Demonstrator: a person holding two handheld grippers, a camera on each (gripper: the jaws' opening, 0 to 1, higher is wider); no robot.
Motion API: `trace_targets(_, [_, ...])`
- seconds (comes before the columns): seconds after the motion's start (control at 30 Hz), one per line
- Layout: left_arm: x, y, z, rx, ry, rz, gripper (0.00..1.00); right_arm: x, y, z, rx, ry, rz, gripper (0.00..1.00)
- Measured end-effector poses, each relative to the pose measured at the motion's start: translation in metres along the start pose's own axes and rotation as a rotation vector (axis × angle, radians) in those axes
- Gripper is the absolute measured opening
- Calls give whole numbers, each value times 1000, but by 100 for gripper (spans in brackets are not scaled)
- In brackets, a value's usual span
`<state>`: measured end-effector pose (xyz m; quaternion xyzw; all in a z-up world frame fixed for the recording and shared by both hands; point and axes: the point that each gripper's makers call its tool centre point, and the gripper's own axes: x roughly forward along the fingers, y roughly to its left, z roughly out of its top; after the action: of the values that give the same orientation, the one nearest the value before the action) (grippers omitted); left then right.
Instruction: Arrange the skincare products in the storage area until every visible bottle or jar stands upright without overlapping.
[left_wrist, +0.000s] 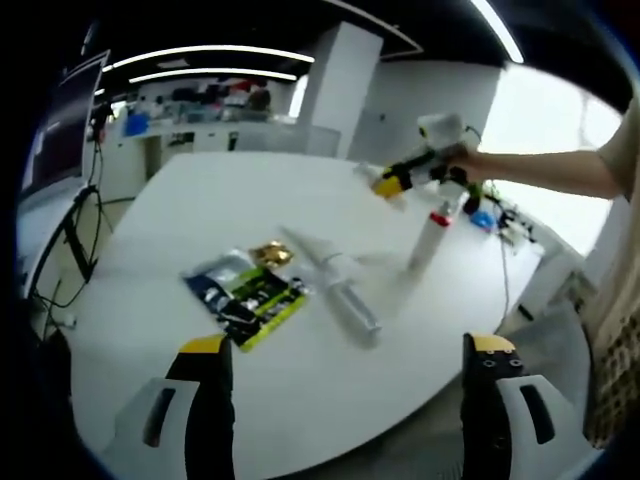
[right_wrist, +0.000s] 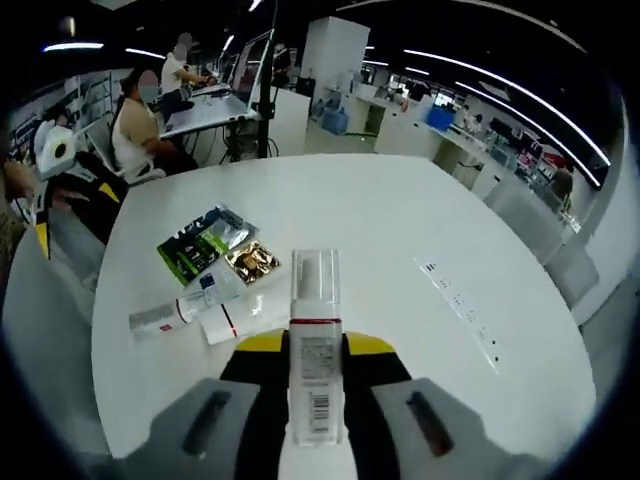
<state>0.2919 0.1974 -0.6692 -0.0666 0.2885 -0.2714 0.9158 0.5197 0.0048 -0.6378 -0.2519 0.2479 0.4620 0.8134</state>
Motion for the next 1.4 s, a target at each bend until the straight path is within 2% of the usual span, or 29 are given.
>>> trace_targets(0.1, [0, -2, 0, 1, 1, -8, 92, -10, 0, 6, 18, -34, -14, 19])
trace_targets(0.13, [0, -3, 0, 1, 3, -11, 92, -14, 4, 12, 58, -75, -6, 19])
trace_targets(0.2, [1, -6, 1, 5, 5, -18, 92, -21, 7, 23, 77, -130, -13, 19])
trace_targets(0.37, [1, -16, 1, 16, 6, -35, 92, -37, 18, 41, 68, -192, -17, 19])
trace_targets(0.5, [-1, -23, 2, 31, 10, -50, 92, -55, 30, 63, 81, -281, -7, 19])
trace_targets(0.63, [-2, -27, 6, 41, 3, -59, 92, -71, 43, 72, 98, -343, 2, 19])
trace_targets(0.87, [-5, -40, 20, 63, -17, -97, 93, -92, 60, 72, 160, -411, 0, 19])
trace_targets(1.13, [-3, -60, 32, 107, -18, -170, 93, -113, 88, 63, 196, -441, 4, 19])
trace_targets(1.4, [1, -86, 46, 123, -36, -259, 94, -130, 125, 64, 267, -509, 61, 19])
